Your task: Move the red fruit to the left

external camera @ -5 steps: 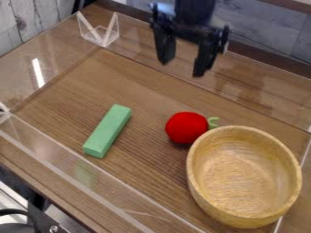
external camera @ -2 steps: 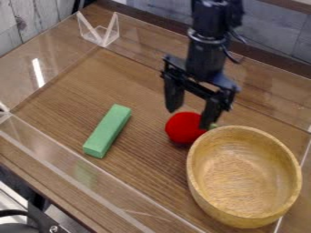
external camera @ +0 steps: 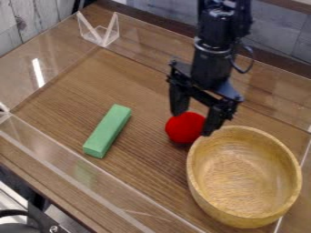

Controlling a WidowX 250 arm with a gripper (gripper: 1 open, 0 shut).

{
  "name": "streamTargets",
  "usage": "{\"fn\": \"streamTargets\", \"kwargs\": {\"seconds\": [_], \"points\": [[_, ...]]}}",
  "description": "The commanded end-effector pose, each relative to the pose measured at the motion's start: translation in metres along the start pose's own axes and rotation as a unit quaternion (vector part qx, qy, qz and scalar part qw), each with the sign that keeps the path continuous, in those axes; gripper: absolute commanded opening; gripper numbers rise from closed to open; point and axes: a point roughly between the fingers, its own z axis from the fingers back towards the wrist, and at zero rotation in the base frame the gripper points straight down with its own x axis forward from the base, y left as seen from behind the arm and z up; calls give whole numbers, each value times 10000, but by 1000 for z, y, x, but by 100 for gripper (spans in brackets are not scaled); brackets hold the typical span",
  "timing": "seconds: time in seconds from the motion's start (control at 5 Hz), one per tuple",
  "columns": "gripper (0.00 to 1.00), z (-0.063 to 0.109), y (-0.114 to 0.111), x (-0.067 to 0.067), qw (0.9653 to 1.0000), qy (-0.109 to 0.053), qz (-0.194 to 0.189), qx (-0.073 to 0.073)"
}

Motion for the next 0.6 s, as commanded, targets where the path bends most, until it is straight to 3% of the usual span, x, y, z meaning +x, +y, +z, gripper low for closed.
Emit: {"fn": "streamTargets", "kwargs": {"seconds": [0.0, 0.4], "points": [[100, 14, 15, 4, 9986, -473, 199, 109], [100, 13, 2, 6, 9970, -625, -405, 233]]}}
